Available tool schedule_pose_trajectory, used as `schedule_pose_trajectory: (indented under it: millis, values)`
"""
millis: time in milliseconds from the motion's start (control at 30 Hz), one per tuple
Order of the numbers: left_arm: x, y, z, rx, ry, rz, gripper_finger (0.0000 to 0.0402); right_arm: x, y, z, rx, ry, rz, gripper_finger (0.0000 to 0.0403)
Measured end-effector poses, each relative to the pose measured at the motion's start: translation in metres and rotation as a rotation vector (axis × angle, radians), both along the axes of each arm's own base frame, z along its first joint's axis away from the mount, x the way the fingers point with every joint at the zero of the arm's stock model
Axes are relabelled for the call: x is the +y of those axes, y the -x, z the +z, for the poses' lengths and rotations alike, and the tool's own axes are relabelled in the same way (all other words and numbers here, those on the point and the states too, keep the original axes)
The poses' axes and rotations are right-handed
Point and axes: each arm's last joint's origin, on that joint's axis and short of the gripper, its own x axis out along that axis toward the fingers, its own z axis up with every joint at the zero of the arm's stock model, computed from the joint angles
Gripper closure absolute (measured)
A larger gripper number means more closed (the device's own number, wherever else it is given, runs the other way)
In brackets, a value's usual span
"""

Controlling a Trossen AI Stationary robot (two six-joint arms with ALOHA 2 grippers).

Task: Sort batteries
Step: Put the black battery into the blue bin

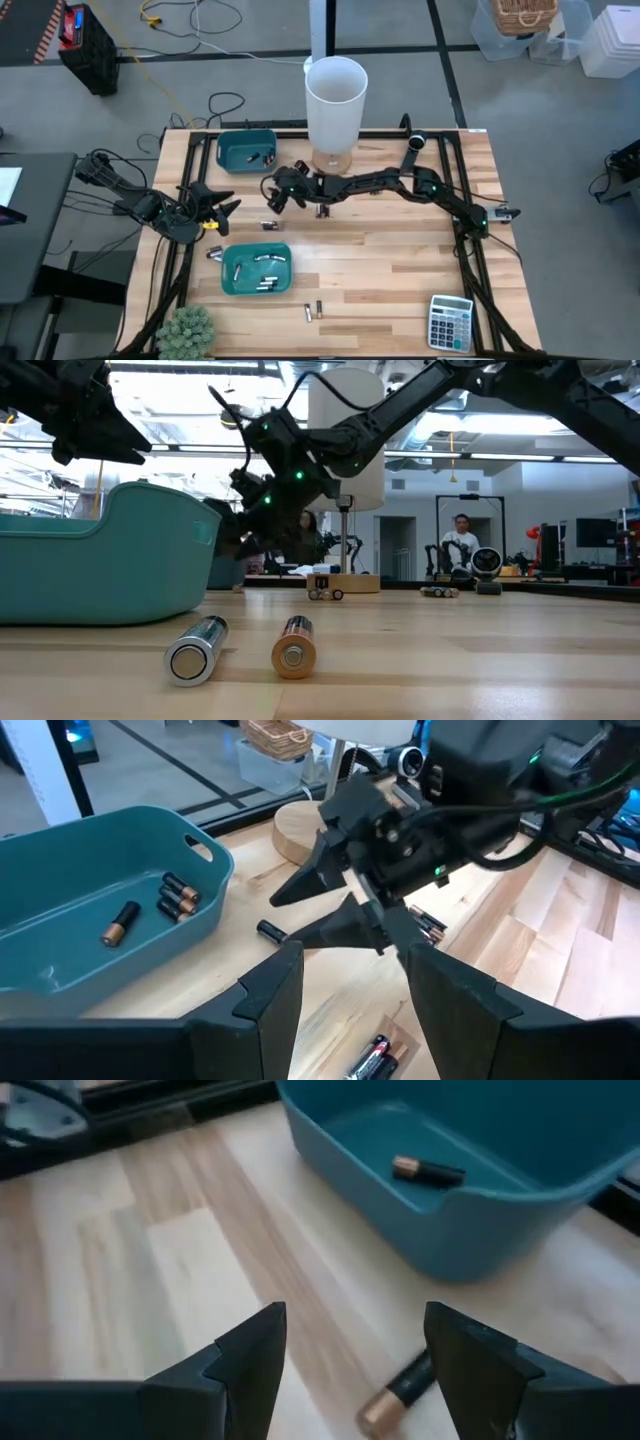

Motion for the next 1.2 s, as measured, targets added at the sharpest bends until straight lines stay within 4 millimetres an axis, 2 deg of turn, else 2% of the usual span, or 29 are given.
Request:
schedule_pose_trajectory:
  millis: [200, 300, 467, 533, 667, 767, 1000, 1200]
  values:
    - [0.000, 0.000, 0.000, 0.002, 0.005, -0.006, 0.0229, 0.015, 0.001, 0.020, 0.016, 0.067, 0.041, 0.0147]
    - [0.000, 0.000, 0.000, 0.003, 0.005, -0.006, 0.0229, 0.030, 0.001, 0.047, -0.037, 0.137, 0.100, 0.0147]
    - [0.000, 0.000, 0.001, -0.006, -0.009, 0.002, 0.0229, 0.058, -0.001, 0.095, -0.259, 0.254, 0.234, 0.0147]
    - [0.000, 0.000, 0.002, -0.016, -0.020, 0.019, 0.0229, 0.059, -0.002, 0.104, -0.336, 0.260, 0.274, 0.0147]
    - [0.000, -0.001, 0.004, -0.031, -0.048, 0.031, 0.0229, 0.036, -0.009, 0.114, -0.397, 0.201, 0.290, 0.0147]
    - [-0.001, -0.004, 0.008, -0.043, -0.071, 0.016, 0.0229, 0.023, -0.017, 0.114, -0.372, 0.193, 0.280, 0.0147]
    - [-0.002, -0.005, 0.010, -0.041, -0.089, 0.005, 0.0229, 0.016, -0.018, 0.103, -0.252, 0.164, 0.235, 0.0147]
    - [-0.003, -0.004, 0.008, -0.031, -0.084, -0.007, 0.0229, 0.012, -0.009, 0.065, -0.148, 0.164, 0.105, 0.0147]
